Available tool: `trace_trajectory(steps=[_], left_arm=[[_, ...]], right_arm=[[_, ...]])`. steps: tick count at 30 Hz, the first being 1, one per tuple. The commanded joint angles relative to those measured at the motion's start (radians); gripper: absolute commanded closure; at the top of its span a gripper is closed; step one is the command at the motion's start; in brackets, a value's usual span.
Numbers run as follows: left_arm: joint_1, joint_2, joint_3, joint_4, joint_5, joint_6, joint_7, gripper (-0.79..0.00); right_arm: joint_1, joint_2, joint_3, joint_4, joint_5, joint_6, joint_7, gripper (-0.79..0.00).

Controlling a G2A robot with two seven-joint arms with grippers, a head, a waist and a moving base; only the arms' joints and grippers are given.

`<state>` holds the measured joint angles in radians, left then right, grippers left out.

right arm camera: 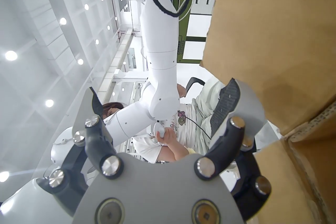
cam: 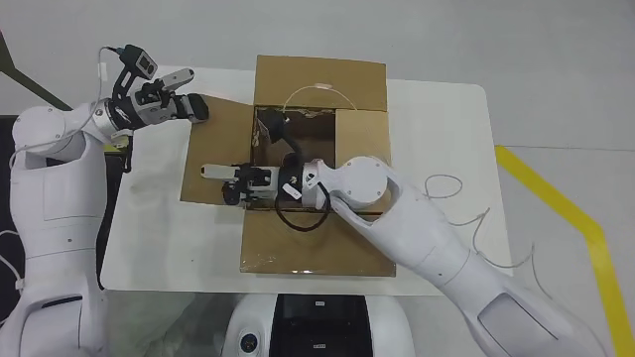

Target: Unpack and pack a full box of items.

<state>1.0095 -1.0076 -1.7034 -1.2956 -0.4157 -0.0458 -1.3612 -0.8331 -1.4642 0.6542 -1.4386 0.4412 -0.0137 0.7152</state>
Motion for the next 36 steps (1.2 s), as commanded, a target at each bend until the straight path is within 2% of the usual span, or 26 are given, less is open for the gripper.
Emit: trace_trajectory(steps=[1, 6, 15, 24, 36], left_arm=[[0.008, 0.003, 0.003, 0.012, 0.003, -0.001, 0.001, -0.785], [0.020, 0.005, 0.030, 0.046, 0.005, -0.006, 0.016, -0.785], [-0.003, 0.004, 0.093, 0.128, -0.012, -0.011, 0.031, -0.785], [-0.023, 0.008, 0.126, 0.170, 0.008, -0.028, 0.050, -0.785], [-0.044, 0.009, 0.187, 0.195, 0.021, -0.045, 0.052, -0.785]], right_arm=[[-0.026, 0.014, 0.039, -0.033, -0.019, 0.011, -0.001, -0.785], [-0.108, 0.050, 0.138, -0.136, -0.075, 0.045, -0.005, -0.785], [-0.253, 0.101, 0.285, -0.316, -0.156, 0.102, 0.000, -0.785], [-0.308, 0.118, 0.331, -0.375, -0.181, 0.122, 0.013, -0.785], [-0.310, 0.124, 0.339, -0.365, -0.172, 0.119, 0.024, -0.785]])
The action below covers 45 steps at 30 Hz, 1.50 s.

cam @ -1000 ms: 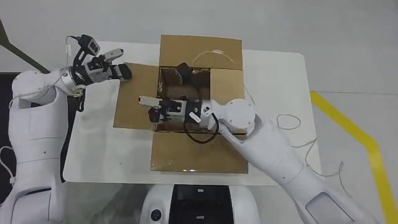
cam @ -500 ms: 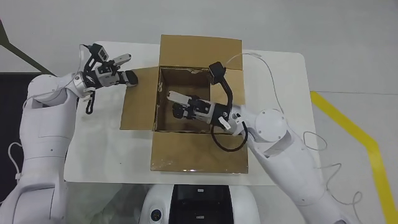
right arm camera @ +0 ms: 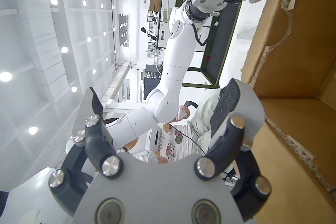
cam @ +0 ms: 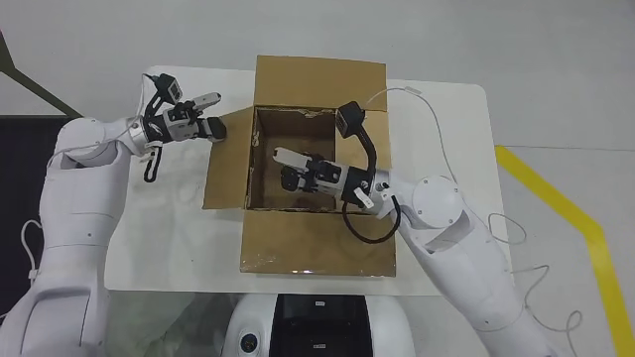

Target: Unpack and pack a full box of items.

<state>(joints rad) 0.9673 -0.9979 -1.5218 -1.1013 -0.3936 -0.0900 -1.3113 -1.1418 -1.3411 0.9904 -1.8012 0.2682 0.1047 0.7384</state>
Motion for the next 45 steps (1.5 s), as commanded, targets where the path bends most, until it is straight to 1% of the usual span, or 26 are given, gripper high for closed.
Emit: trace_trajectory(steps=[1, 6, 11, 16, 21, 27, 31, 38, 42, 45], left_arm=[[-0.002, 0.000, 0.008, 0.001, -0.002, -0.001, 0.003, -0.785], [-0.006, 0.005, 0.007, -0.028, 0.012, -0.017, 0.018, -0.785], [0.029, 0.021, -0.052, -0.125, -0.006, -0.015, 0.022, -0.785], [0.081, 0.034, -0.110, -0.239, -0.045, 0.032, 0.017, -0.785], [0.101, 0.037, -0.109, -0.310, -0.075, 0.070, 0.043, -0.785], [0.094, 0.035, -0.073, -0.380, -0.091, 0.102, 0.077, -0.785], [0.076, 0.033, -0.030, -0.413, -0.076, 0.120, 0.094, -0.785], [0.021, 0.026, 0.076, -0.458, -0.032, 0.163, 0.127, -0.785], [-0.019, 0.017, 0.150, -0.457, -0.019, 0.200, 0.151, -0.785], [-0.046, 0.009, 0.200, -0.449, -0.016, 0.206, 0.170, -0.785]], right_arm=[[-0.003, 0.001, 0.004, -0.003, 0.001, 0.000, 0.000, -0.785], [-0.004, 0.004, 0.006, -0.018, -0.004, 0.003, 0.005, -0.785], [0.000, 0.005, 0.001, -0.014, 0.000, 0.003, 0.010, -0.785], [-0.006, 0.008, 0.005, -0.013, 0.005, -0.004, 0.015, -0.785], [-0.039, 0.018, 0.033, -0.037, 0.003, -0.011, 0.027, -0.785], [-0.116, 0.037, 0.094, -0.104, -0.014, -0.021, 0.044, -0.785], [-0.176, 0.052, 0.144, -0.151, -0.029, -0.015, 0.064, -0.785], [-0.260, 0.073, 0.201, -0.213, -0.035, -0.019, 0.114, -0.785], [-0.289, 0.083, 0.216, -0.226, -0.045, -0.017, 0.143, -0.785], [-0.308, 0.090, 0.225, -0.231, -0.060, -0.011, 0.159, -0.785]])
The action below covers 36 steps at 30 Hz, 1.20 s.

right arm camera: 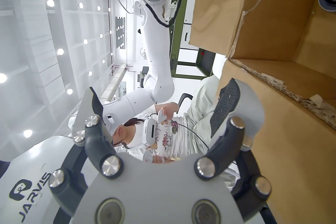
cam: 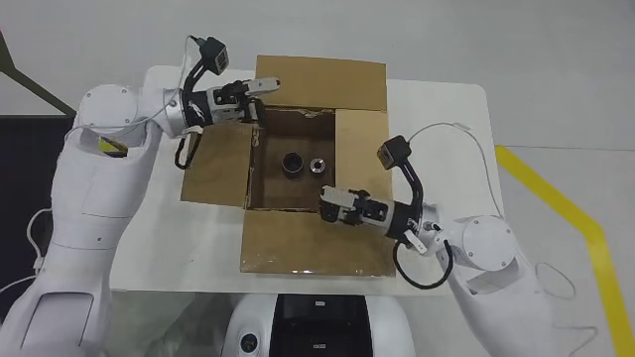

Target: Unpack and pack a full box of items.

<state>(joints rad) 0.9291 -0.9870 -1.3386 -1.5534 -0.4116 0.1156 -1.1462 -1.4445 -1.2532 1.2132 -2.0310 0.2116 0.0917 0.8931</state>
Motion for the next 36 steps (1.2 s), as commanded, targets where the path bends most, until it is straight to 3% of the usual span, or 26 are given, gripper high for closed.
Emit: trace_trajectory(steps=[1, 9, 25, 32, 36], left_arm=[[-0.016, -0.004, 0.031, 0.008, 0.006, 0.001, 0.011, -0.785], [-0.071, -0.016, 0.098, 0.053, 0.023, -0.004, 0.033, -0.785], [-0.062, -0.017, 0.109, 0.034, 0.042, 0.015, 0.070, -0.785], [-0.104, -0.039, 0.224, 0.028, 0.074, 0.077, 0.113, -0.785], [-0.138, -0.062, 0.300, 0.060, 0.086, 0.060, 0.188, -0.785]], right_arm=[[-0.012, 0.004, 0.006, -0.002, -0.006, 0.004, 0.008, -0.785], [-0.056, 0.021, 0.033, -0.017, -0.008, 0.005, 0.054, -0.785], [-0.054, 0.024, 0.021, -0.017, -0.011, 0.010, 0.049, -0.785], [-0.095, 0.035, 0.017, -0.053, -0.016, 0.020, 0.059, -0.785], [-0.144, 0.042, 0.016, -0.074, -0.005, 0.013, 0.062, -0.785]])
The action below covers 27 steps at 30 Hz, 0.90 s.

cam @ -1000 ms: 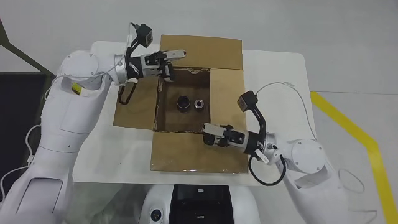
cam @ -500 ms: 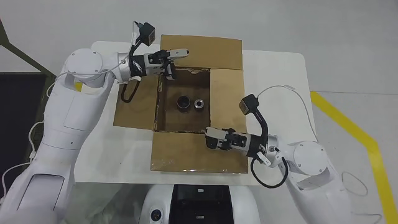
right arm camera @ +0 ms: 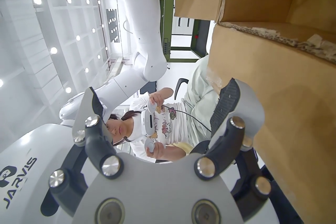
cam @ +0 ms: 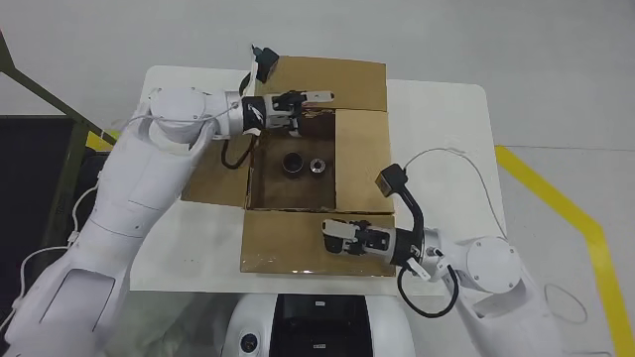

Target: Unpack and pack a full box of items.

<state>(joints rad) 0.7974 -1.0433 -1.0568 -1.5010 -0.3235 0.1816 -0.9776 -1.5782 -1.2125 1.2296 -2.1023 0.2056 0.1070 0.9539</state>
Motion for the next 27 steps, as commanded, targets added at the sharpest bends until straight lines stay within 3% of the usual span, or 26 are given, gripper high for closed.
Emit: trace_trajectory(steps=[1, 13, 27], left_arm=[[-0.011, -0.011, 0.035, 0.014, 0.003, -0.012, 0.039, -0.785], [-0.046, -0.054, 0.180, 0.043, 0.107, -0.015, 0.146, -0.785], [-0.071, -0.091, 0.237, 0.108, 0.112, -0.045, 0.166, -0.785]], right_arm=[[-0.022, 0.003, -0.001, -0.006, 0.001, -0.006, 0.001, -0.785], [-0.048, 0.018, -0.032, -0.012, -0.027, -0.008, 0.003, -0.785], [-0.039, 0.026, -0.072, 0.004, -0.043, -0.006, -0.079, -0.785]])
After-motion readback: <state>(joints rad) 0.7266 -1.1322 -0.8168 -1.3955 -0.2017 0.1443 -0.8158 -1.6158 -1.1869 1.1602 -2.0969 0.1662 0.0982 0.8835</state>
